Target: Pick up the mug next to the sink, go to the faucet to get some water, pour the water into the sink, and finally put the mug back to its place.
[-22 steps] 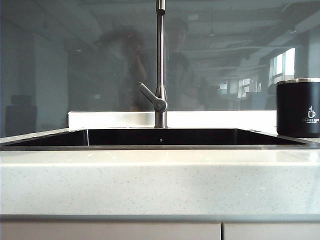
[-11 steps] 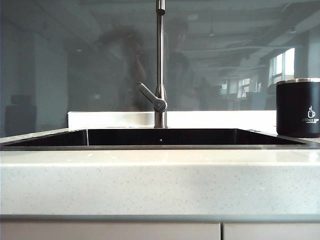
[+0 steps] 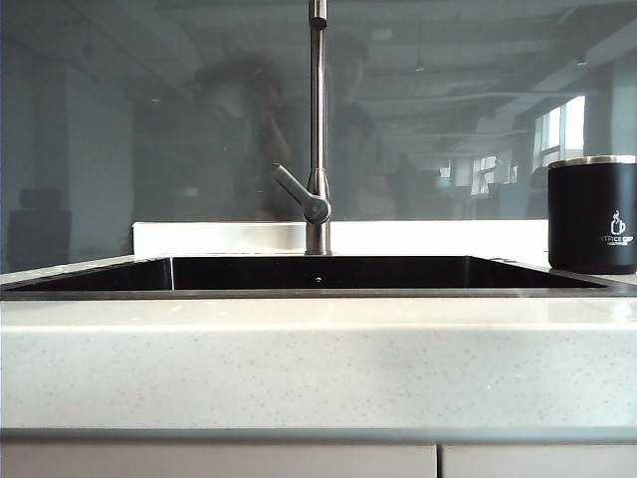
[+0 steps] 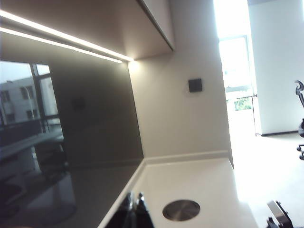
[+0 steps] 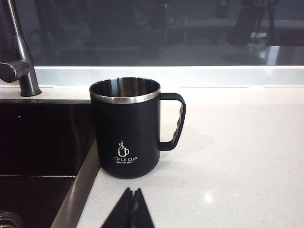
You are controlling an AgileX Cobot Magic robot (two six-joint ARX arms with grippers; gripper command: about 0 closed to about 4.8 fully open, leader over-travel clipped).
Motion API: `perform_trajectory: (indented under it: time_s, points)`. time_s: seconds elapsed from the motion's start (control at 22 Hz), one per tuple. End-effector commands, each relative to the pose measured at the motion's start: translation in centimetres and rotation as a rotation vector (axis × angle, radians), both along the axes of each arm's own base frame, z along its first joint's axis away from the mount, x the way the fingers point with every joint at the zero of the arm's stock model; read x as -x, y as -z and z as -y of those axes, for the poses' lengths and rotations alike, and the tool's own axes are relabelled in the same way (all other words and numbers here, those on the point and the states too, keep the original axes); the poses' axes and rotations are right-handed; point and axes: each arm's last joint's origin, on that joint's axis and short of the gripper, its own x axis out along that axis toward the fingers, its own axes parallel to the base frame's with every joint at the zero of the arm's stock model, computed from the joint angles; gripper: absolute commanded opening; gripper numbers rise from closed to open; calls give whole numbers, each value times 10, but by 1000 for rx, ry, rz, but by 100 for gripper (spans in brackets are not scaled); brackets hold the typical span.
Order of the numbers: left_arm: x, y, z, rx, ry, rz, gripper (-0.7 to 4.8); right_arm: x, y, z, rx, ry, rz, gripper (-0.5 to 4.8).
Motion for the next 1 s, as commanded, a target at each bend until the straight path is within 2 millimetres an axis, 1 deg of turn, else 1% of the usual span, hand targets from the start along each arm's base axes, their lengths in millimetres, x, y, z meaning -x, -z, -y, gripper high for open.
perform_trajectory:
  time_s: [0.05, 0.82, 0.91, 0.95, 1.0]
  points:
    - [6, -2, 1, -10, 9, 18, -4, 0, 0, 0, -3, -1, 8, -5]
    - [6, -2, 2, -26, 11, 13, -4, 0, 2, 0, -5, -1, -9, -5]
    - [6, -2, 2, -31, 4, 35, -4, 0, 2, 0, -5, -1, -9, -5]
    - [5, -2, 2, -27, 17, -9, -4, 0, 2, 0, -4, -1, -9, -5]
    - [5, -2, 2, -34, 18, -16, -4, 0, 2, 0, -4, -1, -9, -5]
